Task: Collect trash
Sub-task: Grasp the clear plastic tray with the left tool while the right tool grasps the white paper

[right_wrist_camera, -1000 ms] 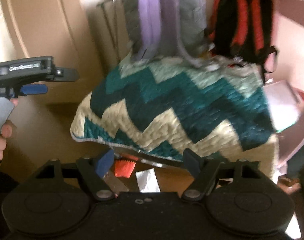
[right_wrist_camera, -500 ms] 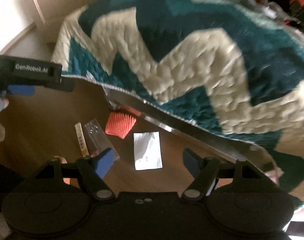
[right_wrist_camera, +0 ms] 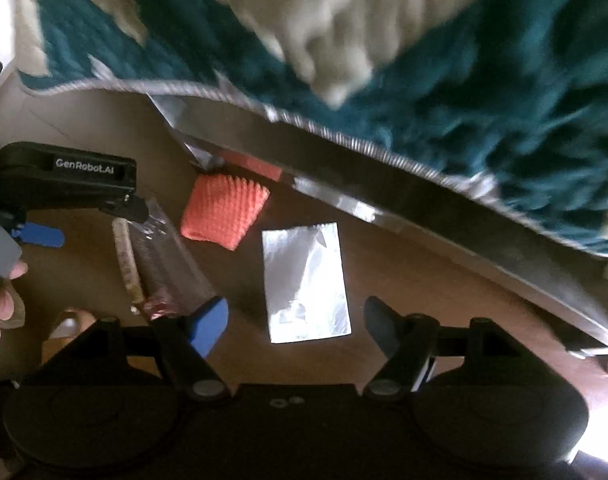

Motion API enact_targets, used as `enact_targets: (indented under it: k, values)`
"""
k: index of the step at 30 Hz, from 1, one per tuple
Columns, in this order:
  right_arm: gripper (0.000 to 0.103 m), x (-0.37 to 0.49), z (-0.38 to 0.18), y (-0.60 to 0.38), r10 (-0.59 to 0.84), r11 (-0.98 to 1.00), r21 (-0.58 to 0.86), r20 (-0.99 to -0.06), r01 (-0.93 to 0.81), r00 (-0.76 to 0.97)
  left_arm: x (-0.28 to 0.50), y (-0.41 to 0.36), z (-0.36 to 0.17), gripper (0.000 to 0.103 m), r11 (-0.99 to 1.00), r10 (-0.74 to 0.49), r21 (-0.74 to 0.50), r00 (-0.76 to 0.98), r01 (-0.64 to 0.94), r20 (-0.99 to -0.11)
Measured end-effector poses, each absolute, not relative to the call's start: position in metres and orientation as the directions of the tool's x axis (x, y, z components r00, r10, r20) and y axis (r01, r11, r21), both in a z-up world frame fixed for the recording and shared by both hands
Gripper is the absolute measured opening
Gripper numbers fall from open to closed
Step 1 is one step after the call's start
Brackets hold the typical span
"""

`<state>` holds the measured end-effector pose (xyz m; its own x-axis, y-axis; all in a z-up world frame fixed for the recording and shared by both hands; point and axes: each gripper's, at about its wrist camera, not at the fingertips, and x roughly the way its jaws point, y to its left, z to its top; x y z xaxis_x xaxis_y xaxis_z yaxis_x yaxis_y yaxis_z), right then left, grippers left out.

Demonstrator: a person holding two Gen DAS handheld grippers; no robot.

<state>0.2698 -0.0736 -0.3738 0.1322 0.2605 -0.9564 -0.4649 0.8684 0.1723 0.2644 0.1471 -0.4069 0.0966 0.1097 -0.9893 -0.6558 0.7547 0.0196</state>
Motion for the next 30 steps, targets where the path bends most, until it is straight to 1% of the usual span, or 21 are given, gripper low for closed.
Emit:
enact_targets:
  k: [5, 8, 16, 21, 22, 23, 26, 27, 28, 30]
  values:
    - [0.074, 0.281, -0.423, -0.061, 0.217, 0.877, 0.157, -0.973, -0.454, 0.082, 0.268, 0.15, -0.444, 0.102, 0.748, 0.104, 0.053, 0.038, -0.662, -0.994]
    - [0.073, 0.285, -0.453, -0.052, 0.165, 0.878, 0.126, -0.985, -0.462, 0.045, 0.272, 0.149, -0.461, 0.102, 0.759, 0.096, 0.055, 0.028, -0.648, -0.995]
    - [0.073, 0.294, -0.491, -0.043, 0.159, 0.885, 0.124, -0.986, -0.449, 0.043, 0.281, 0.143, -0.498, 0.102, 0.771, 0.081, 0.061, 0.002, -0.634, -0.997]
    - [0.073, 0.293, -0.501, -0.042, 0.127, 0.88, 0.077, -0.989, -0.468, 0.076, 0.286, 0.137, -0.511, 0.093, 0.784, 0.067, 0.057, -0.008, -0.618, -0.998]
    - [0.074, 0.292, -0.502, -0.042, 0.123, 0.88, 0.07, -0.989, -0.471, 0.082, 0.286, 0.137, -0.513, 0.088, 0.78, 0.06, 0.053, -0.009, -0.623, -0.998]
    - [0.074, 0.291, -0.503, -0.041, 0.119, 0.875, 0.06, -0.988, -0.48, 0.094, 0.286, 0.136, -0.515, 0.083, 0.776, 0.049, 0.043, -0.008, -0.63, -0.999]
    - [0.073, 0.288, -0.506, -0.032, 0.096, 0.845, 0.023, -0.989, -0.534, 0.11, 0.29, 0.129, -0.523, 0.071, 0.774, 0.03, 0.035, -0.019, -0.632, -0.999]
    - [0.073, 0.287, -0.506, -0.031, 0.097, 0.841, 0.024, -0.989, -0.541, 0.108, 0.291, 0.127, -0.525, 0.069, 0.776, 0.028, 0.033, -0.018, -0.63, -0.999]
    - [0.072, 0.286, -0.506, -0.031, 0.095, 0.839, 0.019, -0.989, -0.543, 0.111, 0.291, 0.126, -0.526, 0.064, 0.777, 0.025, 0.031, -0.018, -0.628, -1.0]
    - [0.07, 0.285, -0.505, -0.03, 0.09, 0.839, 0.013, -0.989, -0.545, 0.114, 0.29, 0.125, -0.526, 0.062, 0.777, 0.018, 0.018, -0.007, -0.63, -1.0]
